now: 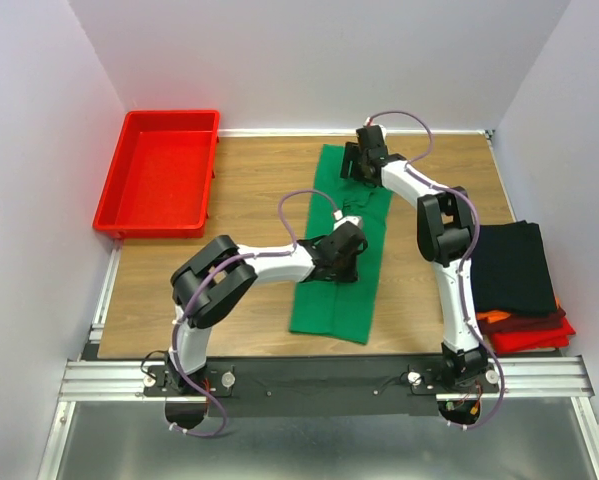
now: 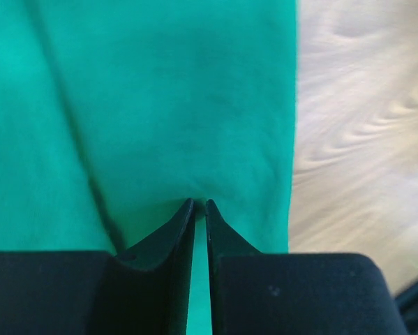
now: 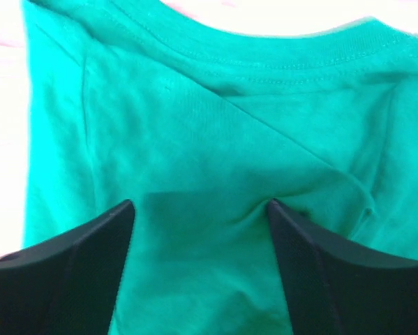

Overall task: Fold and stack the t-shirts
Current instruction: Fold the tshirt

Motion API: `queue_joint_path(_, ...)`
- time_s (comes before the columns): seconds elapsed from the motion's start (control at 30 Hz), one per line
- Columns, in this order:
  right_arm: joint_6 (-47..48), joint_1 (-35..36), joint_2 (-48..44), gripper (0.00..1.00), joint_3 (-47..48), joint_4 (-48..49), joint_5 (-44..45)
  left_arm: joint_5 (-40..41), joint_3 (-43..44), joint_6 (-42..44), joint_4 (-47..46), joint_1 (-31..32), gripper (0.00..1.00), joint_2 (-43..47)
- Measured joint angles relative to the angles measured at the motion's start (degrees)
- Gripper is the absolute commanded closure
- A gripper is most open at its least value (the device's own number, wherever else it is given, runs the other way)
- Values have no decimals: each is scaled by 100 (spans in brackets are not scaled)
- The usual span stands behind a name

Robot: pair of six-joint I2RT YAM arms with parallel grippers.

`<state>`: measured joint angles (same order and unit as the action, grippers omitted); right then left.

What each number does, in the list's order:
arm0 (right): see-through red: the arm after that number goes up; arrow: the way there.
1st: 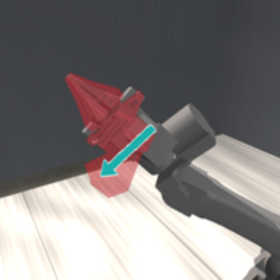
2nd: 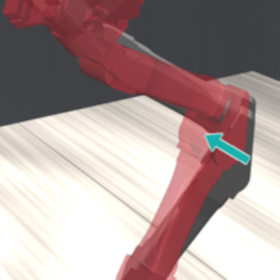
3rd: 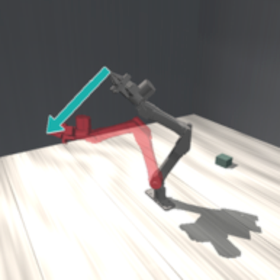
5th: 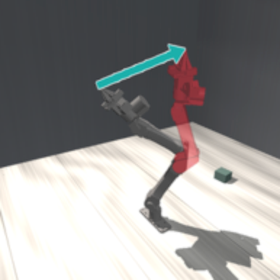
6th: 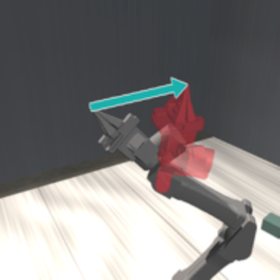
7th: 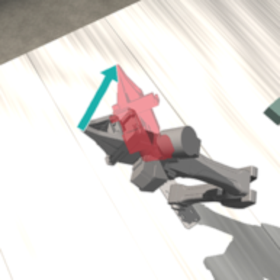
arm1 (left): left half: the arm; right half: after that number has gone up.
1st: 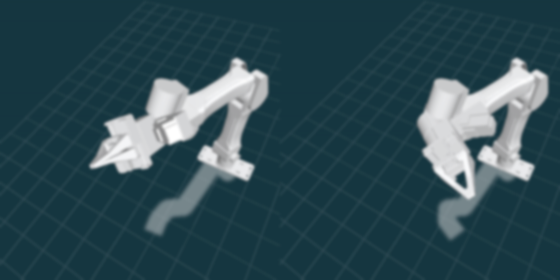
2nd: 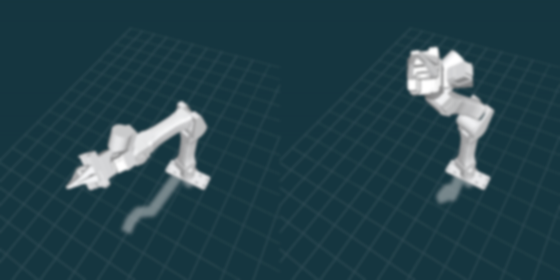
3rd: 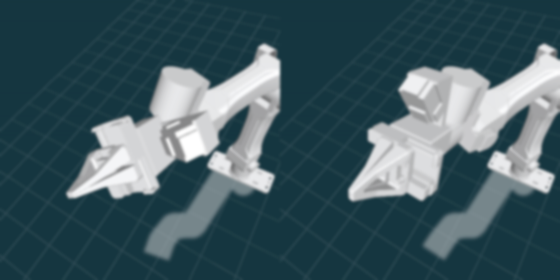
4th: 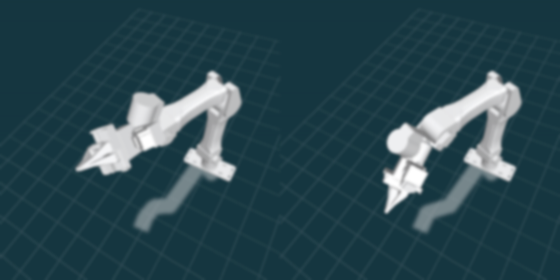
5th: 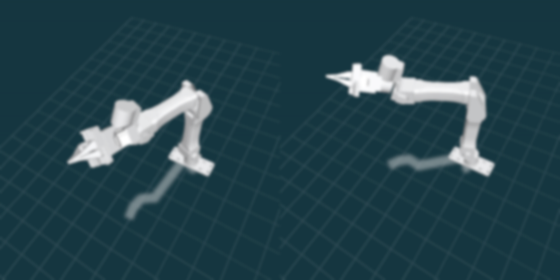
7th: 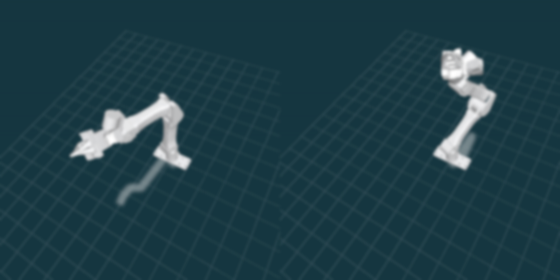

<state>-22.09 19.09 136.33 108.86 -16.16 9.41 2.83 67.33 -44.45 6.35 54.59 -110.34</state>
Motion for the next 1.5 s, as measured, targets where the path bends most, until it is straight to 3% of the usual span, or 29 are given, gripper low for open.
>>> queue_joint_path(0.13,358,0,369,7,605,-31,-310,-293,417,-11,-52,28,76,-310)
queue_joint_path(0.3,573,0,391,5,664,-107,-299,-297,579,153,-9,-59,75,-227)
queue_joint_path(0.43,627,7,249,5,573,-304,-168,-155,426,264,140,-232,75,245)
queue_joint_path(0.6,529,7,-592,5,-11,-402,-4,251,48,326,297,-413,76,1073)
queue_joint_path(0.8,153,4,-1716,19,-822,-356,160,540,-658,319,422,-393,82,1554)
queue_joint_path(0.9,-37,4,-1860,35,-1215,-304,188,575,-1021,295,494,-389,82,1609)
queue_joint_path(1.13,-195,4,-1145,51,-1220,-428,299,575,-1650,262,577,-389,83,1952)
queue_joint_path(1.37,-79,-11,-59,50,2,-402,496,570,-1679,267,544,-382,83,1958)
queue_joint_path(1.5,68,-46,358,37,605,-356,492,570,-1679,291,538,-382,82,1958)
